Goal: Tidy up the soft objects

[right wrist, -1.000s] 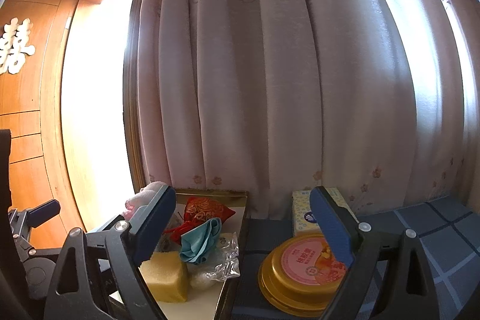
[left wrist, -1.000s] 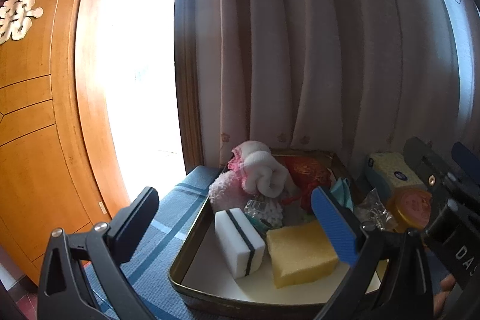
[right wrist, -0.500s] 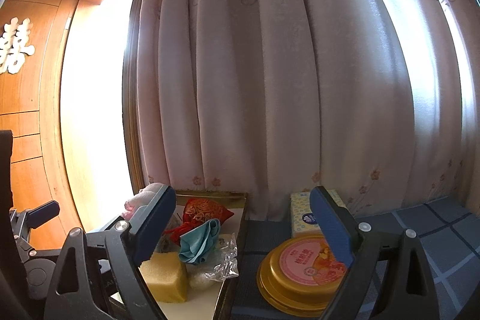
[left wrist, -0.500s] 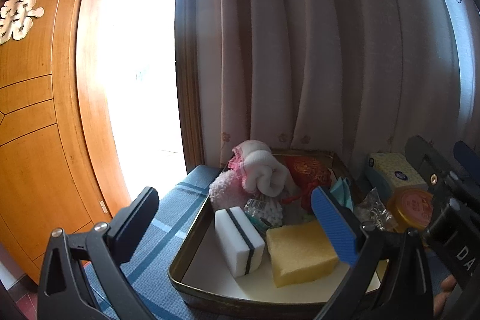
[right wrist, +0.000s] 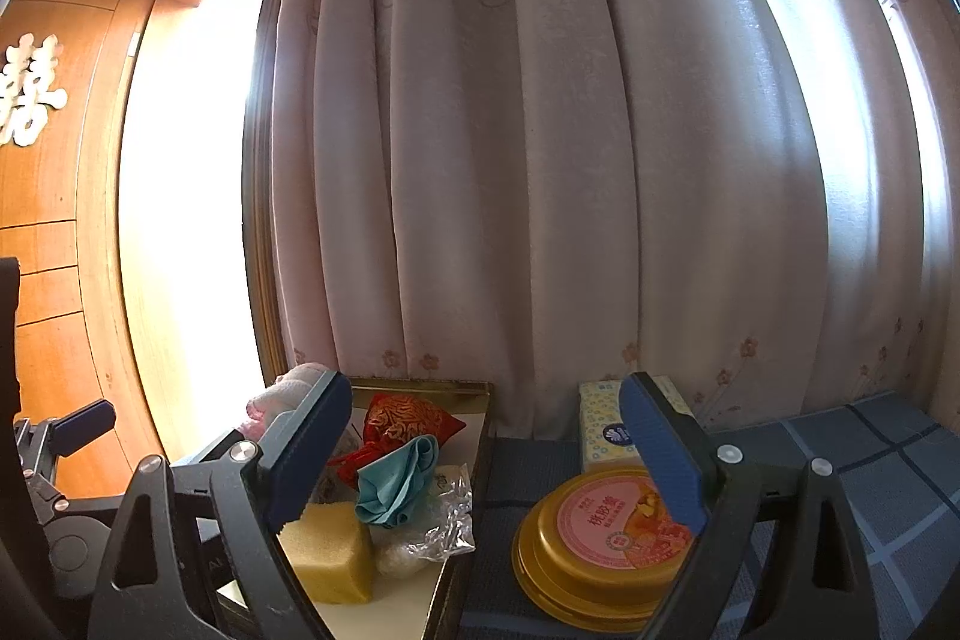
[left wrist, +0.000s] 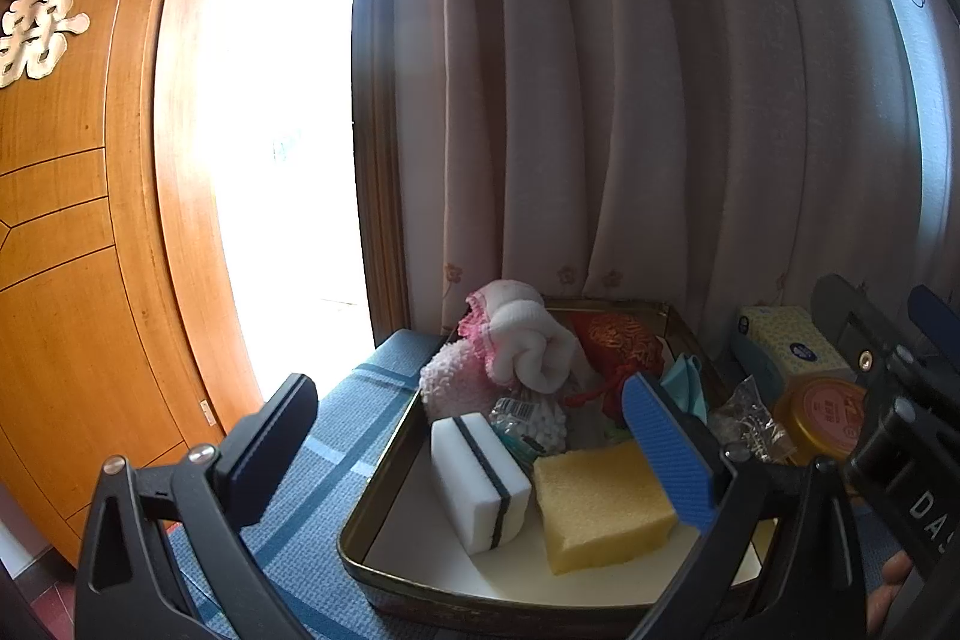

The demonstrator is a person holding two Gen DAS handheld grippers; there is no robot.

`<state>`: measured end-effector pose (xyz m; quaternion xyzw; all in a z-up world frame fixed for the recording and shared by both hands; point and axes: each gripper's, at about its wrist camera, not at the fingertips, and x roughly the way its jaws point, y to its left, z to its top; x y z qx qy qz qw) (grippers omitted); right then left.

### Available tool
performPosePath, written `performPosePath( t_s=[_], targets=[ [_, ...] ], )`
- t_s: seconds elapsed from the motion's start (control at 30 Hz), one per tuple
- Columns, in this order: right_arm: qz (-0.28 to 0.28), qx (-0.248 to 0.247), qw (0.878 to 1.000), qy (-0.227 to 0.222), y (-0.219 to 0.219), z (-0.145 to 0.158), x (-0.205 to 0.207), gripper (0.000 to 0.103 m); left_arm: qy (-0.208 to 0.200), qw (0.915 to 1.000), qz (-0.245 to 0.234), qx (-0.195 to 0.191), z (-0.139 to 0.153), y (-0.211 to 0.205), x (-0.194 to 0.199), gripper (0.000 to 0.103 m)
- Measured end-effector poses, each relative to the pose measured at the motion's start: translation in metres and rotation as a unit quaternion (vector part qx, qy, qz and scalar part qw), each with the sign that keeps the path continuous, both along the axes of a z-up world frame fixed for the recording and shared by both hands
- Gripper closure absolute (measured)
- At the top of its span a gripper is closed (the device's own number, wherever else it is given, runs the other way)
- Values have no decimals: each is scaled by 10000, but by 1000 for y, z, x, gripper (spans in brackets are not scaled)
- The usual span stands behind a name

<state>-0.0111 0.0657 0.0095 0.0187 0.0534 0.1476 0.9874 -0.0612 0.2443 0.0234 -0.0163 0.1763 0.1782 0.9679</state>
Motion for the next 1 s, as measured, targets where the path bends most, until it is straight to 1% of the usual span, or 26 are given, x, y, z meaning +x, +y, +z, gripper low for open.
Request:
performPosePath(
  t_s=[0.53,0.77,1.0],
  targets=[
    [1,-9,10000,23,-1,-1,2,10,23,10000,-9,-2,1,2,-2,0],
    [-5,-34,10000,80,-2,-2,2,10,49,9999,-128,5,1,2,0,1],
    [6,-34,10000,76,-3,-2,1,10,63,9999,-100,4,1,0,-2,0]
  ],
)
